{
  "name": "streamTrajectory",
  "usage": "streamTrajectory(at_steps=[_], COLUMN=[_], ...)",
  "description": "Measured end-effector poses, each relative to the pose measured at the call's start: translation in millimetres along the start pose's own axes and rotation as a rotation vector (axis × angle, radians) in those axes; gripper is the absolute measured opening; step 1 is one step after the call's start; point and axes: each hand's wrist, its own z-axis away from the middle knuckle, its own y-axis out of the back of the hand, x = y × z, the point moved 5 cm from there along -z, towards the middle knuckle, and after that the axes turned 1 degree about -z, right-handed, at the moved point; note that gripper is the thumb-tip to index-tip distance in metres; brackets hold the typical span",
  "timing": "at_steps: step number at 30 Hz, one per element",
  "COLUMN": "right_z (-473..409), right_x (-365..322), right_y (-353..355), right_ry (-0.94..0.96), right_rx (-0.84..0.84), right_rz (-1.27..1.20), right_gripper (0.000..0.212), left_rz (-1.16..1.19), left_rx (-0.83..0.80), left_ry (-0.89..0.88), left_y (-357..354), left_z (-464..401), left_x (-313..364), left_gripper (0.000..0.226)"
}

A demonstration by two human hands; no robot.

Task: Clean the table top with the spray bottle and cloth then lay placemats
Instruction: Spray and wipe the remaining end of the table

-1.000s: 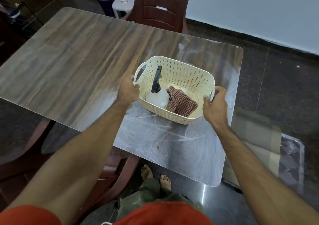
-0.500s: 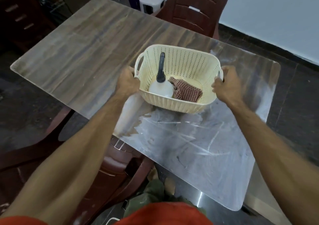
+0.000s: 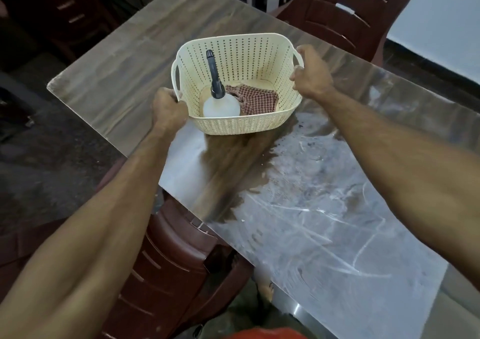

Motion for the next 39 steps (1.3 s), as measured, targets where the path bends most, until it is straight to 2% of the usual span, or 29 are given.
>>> streamTrajectory(at_steps=[14, 17, 19, 21, 23, 26, 29, 31, 34, 36, 39], right_z=[-35, -36, -33, -28, -22, -19, -23, -27, -31, -33, -34], right_x=[-10, -8, -12, -22, -38, -56, -54, -41, -29, -27, -32], right_y=[-42, -43, -40, -34, -36, -64, -99, -122, -140, -147, -161], right_ry=[0.03, 0.027, 0.078, 0.185, 0.292, 0.371, 0.256, 0.159, 0.11, 0.113, 0.157], right_rx=[-0.05, -0.043, 0.026, 0.18, 0.261, 0.106, -0.193, -0.424, -0.634, -0.691, -0.738], right_rz=[0.024, 0.023, 0.11, 0.231, 0.303, 0.331, 0.339, 0.432, 0.615, 0.65, 0.613], right_gripper=[0.041, 0.041, 0.041, 0.041, 0.04, 0.034, 0.04, 0.051, 0.066, 0.067, 0.069], left_rz=[0.009, 0.034, 0.013, -0.072, -0.093, -0.043, -0.065, -0.117, -0.169, -0.213, -0.34], left_rx=[0.051, 0.05, 0.108, 0.212, 0.267, 0.125, -0.108, -0.203, -0.243, -0.241, -0.145], left_ry=[0.051, 0.08, 0.097, -0.019, -0.246, -0.385, -0.28, -0.22, -0.219, -0.198, -0.182], left_y=[-2, -2, 3, 9, 10, -6, -27, -39, -50, -56, -61], left_z=[-18, -21, -15, -5, 9, 14, 2, -8, -19, -22, -20], left_x=[-27, -31, -30, -21, -3, 15, 14, 10, 12, 13, 10], left_gripper=[0.02, 0.017, 0.02, 0.034, 0.042, 0.047, 0.056, 0.058, 0.047, 0.039, 0.031])
